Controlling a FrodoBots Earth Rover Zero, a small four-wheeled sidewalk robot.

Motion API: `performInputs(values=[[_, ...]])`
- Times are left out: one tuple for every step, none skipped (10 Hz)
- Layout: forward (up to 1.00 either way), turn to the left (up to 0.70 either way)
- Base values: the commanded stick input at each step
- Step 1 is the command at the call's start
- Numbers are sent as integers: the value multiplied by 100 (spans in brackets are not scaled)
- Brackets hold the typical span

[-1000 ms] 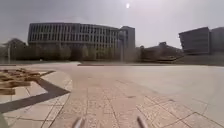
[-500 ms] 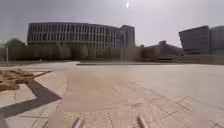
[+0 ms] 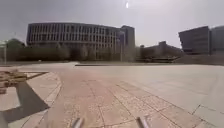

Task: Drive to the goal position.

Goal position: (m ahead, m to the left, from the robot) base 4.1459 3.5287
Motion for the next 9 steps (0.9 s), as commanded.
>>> performInputs(values=[[70,0],[70,0],[70,0],[70,2],[70,13],[70,29],[70,35],[70,35],[70,35]])
